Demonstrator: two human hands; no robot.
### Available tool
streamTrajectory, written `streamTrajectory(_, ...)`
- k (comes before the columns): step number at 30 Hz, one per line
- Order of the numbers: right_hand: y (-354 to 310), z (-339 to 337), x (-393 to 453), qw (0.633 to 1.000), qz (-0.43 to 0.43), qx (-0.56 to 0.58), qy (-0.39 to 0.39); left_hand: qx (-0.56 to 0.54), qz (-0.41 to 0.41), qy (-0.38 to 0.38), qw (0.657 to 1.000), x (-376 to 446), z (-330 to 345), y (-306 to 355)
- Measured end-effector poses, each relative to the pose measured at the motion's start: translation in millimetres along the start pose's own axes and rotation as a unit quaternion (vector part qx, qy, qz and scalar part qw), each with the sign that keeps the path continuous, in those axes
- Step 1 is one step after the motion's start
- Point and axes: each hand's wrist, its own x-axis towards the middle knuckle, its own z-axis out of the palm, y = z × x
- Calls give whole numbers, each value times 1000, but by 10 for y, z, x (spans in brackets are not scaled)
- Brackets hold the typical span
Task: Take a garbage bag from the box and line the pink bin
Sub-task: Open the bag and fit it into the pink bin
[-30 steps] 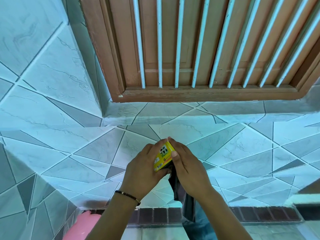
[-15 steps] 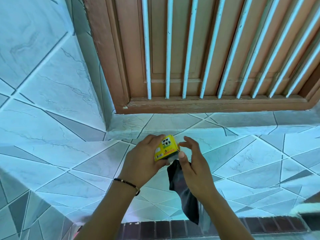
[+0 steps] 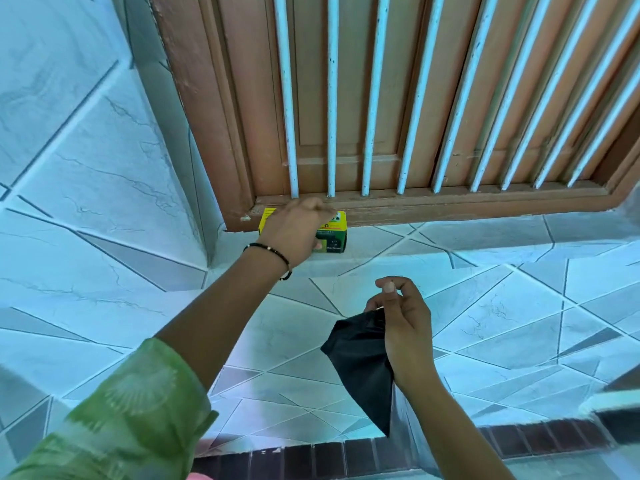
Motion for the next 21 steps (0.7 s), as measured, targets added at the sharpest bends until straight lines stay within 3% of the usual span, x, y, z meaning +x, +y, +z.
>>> streamTrajectory(5,-29,-41,50,999,18,42,24,18,-22,57,998,-82,115,32)
streamTrajectory(6,-35,-60,58,998,20,46,23,-9,-16,93,996,-164,114,95)
streamTrajectory(8,-61,-117,55,998,14,54,3,-179,6,112,977,-395,128,264)
streamTrajectory(10,-106,-193,34,998,-9,43,-36,-402,23,-51,914,-695,107,496)
streamTrajectory(11,-136,-220,24,998,-21,36,-54,-446,22,-135,884,-807,137,577)
streamTrajectory(12,-149,-256,17,997,-27,30,-69,-444,31,-174,878,-901,185,645)
streamTrajectory(17,-164,-522,-37,987,14,-21,-161,-394,-33,-11,918,-1064,231,793)
streamTrajectory(21,-153,-842,-144,943,96,-89,-307,-368,-55,41,927,-1215,49,854)
